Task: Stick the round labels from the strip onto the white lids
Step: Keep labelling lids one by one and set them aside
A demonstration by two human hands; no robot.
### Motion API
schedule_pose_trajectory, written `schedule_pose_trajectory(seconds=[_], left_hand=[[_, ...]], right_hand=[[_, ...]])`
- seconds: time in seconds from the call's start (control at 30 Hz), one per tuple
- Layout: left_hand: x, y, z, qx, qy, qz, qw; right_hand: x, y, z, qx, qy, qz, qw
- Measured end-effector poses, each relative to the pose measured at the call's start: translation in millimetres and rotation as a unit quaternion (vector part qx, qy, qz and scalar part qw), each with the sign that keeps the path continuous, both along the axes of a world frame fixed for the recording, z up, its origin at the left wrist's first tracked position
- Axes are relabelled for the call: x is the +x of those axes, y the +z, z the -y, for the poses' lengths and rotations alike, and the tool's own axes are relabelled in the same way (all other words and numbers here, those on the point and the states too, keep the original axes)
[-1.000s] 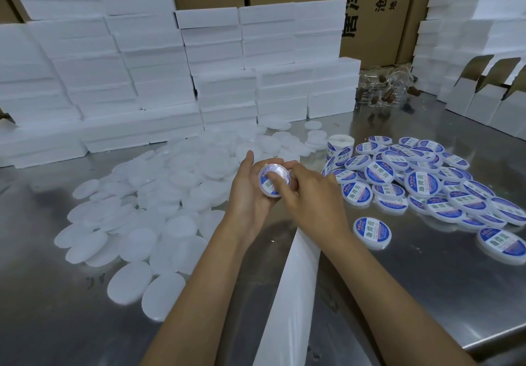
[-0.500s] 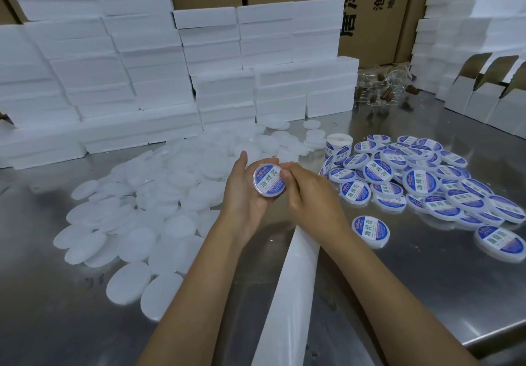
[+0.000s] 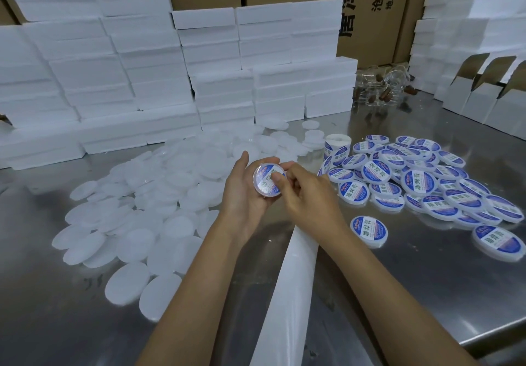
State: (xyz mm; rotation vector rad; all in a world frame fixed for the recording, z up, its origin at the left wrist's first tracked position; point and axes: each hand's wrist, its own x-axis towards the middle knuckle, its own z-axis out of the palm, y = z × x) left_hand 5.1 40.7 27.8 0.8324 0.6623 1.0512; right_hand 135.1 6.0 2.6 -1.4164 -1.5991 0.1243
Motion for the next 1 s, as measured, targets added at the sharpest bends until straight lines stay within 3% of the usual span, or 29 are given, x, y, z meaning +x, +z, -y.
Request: schedule_pose_trajectory(seconds=[0.2,0.37,0.5,0.63,0.83,1.0], left_hand=[[2,0,2,0.014,-0.011,-0.005,1.0],[4,-4,1,0.01,-0.039,-0.037,0.998],[3,-10,0,0.014,-0.042,-0.072,0.996],[3,-14,-3,0.013,-0.035,-0.083,0.996],[4,-15,-4,0.008,-0.031,-0.084,0.996],[4,-15,-4,0.011,-0.02,-0.091,0.996]], right_hand=[[8,1,-3,-0.03,0.012,-0.047,0.998],[49,10,-6,-0.013,-0.116,-0.132,0.984],[100,12,-11,-0.01,-0.263,-0.289,0.92],[135,9,-13,-0.031,-0.307,-0.451,0.837],[149,9,-16,-0.05,-0.3,-0.517,0.8],[146,8,-17,-0.051,-0.293,-0.488,0.821]])
